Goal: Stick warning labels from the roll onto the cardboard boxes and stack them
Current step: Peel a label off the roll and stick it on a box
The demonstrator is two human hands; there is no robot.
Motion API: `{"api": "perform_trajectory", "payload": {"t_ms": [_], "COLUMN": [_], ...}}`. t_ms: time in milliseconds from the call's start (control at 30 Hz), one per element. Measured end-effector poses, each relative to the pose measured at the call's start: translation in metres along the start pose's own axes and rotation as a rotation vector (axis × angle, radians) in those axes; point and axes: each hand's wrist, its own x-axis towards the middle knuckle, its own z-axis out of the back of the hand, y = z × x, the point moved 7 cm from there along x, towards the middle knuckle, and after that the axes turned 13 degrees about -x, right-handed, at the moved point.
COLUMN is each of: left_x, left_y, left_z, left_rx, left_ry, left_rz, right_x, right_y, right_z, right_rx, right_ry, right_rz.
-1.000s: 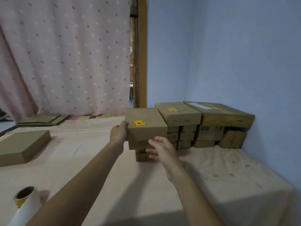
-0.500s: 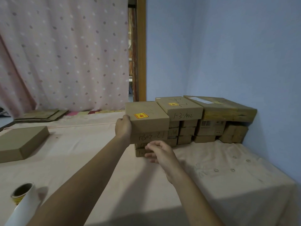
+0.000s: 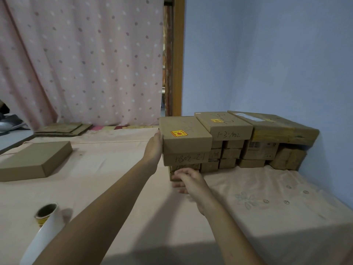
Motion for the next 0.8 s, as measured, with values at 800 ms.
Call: {"api": "perform_trajectory", "payload": {"t_ms": [800], "left_x": [-0.026], "left_y": [-0.055], "left_z": [0.369], "left_rx": [0.858], "left_ry": [-0.278], "left_rz": [-0.196], "right_x": [0.038], "right_y": [0.124], "right_z": [-0.316], "right_rx": [-1.162], "right_ry": [0.232], "right_rz": [0.579]}}
